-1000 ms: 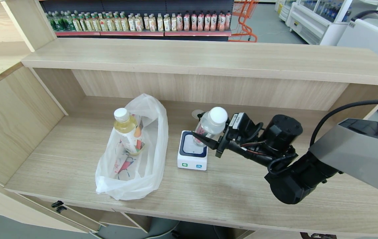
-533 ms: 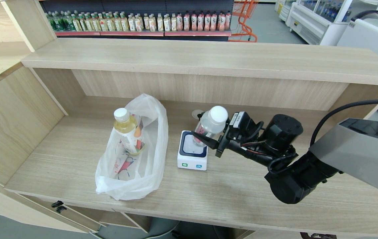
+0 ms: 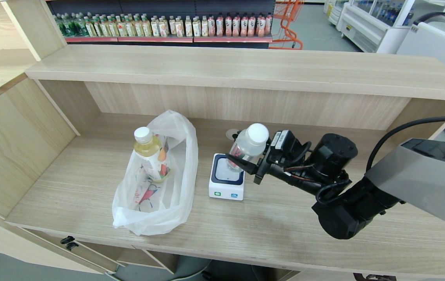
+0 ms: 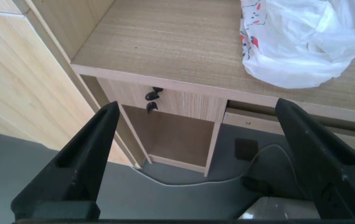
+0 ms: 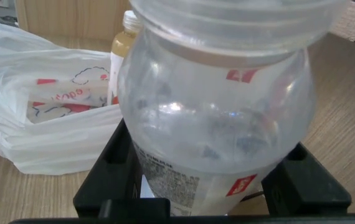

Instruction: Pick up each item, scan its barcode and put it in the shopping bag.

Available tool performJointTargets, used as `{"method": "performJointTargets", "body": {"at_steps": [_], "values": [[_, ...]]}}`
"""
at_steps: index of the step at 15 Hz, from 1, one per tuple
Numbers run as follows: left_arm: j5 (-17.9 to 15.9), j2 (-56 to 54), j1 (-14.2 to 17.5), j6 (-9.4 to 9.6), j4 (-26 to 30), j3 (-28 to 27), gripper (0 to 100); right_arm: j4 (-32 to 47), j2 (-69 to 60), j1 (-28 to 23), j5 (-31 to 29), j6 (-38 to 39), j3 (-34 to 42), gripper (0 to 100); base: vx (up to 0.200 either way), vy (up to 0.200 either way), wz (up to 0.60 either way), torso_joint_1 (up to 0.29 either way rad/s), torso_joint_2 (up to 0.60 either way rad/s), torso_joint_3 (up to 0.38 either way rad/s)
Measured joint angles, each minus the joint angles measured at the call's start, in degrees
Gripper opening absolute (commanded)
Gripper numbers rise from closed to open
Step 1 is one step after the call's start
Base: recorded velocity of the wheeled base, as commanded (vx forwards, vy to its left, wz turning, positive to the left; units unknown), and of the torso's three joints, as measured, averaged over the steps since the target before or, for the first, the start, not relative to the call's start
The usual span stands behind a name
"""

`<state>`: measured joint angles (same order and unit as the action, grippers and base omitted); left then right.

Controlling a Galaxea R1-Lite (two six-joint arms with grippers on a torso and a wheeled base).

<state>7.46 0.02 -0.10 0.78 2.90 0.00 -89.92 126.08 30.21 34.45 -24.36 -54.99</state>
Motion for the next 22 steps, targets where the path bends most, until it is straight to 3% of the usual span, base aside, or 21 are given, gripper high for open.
{"method": "performJointTargets", "body": {"at_steps": [5,22], "values": [[0.00,0.00,-0.01,-0.12,0.00,0.00,100,0.17,-0.91,-0.06,-0.07,0.66,0.09,0,0.000,0.200,0.00,0.007,0.01,0.000],[-0.02,0.00,-0.01,0.00,-0.01,0.00,100,-0.24,2.40,-3.93,0.33,-4.29,-0.84,0,0.000,0.000,0.00,0.000,0.00,0.000]]}}
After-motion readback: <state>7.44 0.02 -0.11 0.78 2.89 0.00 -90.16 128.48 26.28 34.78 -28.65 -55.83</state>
